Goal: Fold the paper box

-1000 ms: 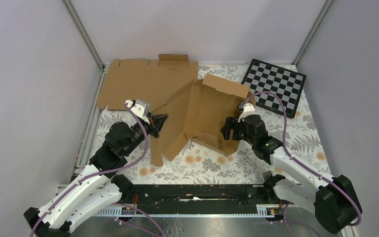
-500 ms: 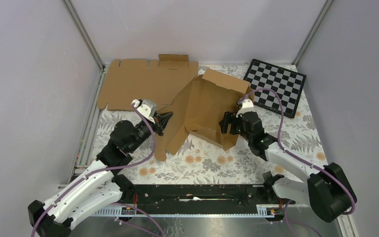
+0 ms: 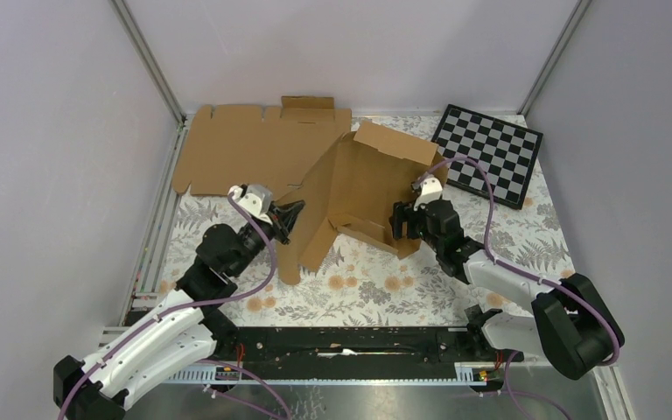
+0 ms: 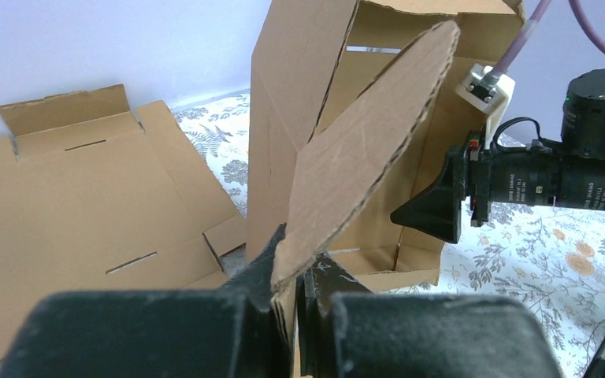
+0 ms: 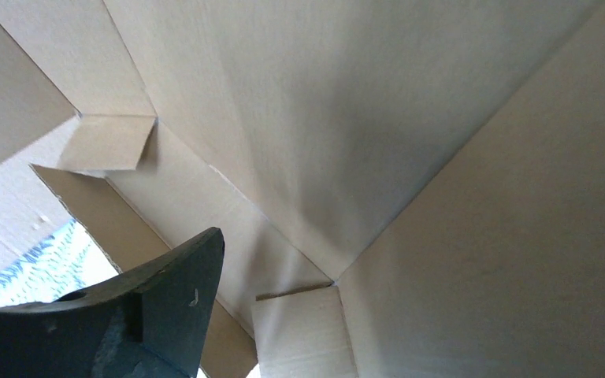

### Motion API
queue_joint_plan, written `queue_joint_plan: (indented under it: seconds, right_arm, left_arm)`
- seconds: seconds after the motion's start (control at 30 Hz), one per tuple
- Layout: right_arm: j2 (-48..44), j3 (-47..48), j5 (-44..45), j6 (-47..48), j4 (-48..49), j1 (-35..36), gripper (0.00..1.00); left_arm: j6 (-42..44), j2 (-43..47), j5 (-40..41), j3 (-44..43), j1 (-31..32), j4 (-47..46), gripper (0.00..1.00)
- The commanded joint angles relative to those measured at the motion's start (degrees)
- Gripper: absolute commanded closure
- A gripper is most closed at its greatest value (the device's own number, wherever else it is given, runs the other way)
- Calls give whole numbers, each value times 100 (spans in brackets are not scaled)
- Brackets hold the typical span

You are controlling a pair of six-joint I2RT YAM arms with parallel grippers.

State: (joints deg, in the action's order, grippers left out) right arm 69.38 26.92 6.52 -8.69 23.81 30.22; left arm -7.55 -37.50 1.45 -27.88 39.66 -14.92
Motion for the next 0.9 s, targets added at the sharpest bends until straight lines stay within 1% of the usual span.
queue_joint_plan:
  seconds: [0.0, 0.1, 0.23, 0.3, 0.47, 0.57, 0.67, 0.77, 0.87]
  right_arm:
    - [46, -110, -266, 505, 159, 70, 18]
    - [41, -31, -532, 729, 12, 186, 18]
    - [221, 441, -705, 1415, -837, 439, 18]
    - [294, 566, -798, 1602, -1099, 580, 16]
    - [332, 718, -688, 1631, -1508, 849, 11]
    - [355, 716, -502, 1603, -1529, 944, 8]
    - [430, 712, -387, 1542, -1514, 1105, 1]
    - [494, 697, -282, 1393, -1450, 1243, 0]
    - [442, 708, -410, 1082, -1423, 1319, 0]
  left_arm:
    - [-8, -5, -536, -233, 15, -149, 100]
    - [113, 42, -602, -172, 16, -140, 100]
    - [166, 105, -524, -143, 11, -123, 100]
    - [151, 94, -505, -143, 15, -93, 100]
    - [27, 149, -468, -81, 14, -95, 100]
    - [-87, 164, -473, -36, 13, -92, 100]
    - [-222, 169, -414, -10, 12, -58, 100]
    - [-368, 212, -398, 18, 14, -49, 100]
    - [-493, 246, -391, 28, 13, -46, 100]
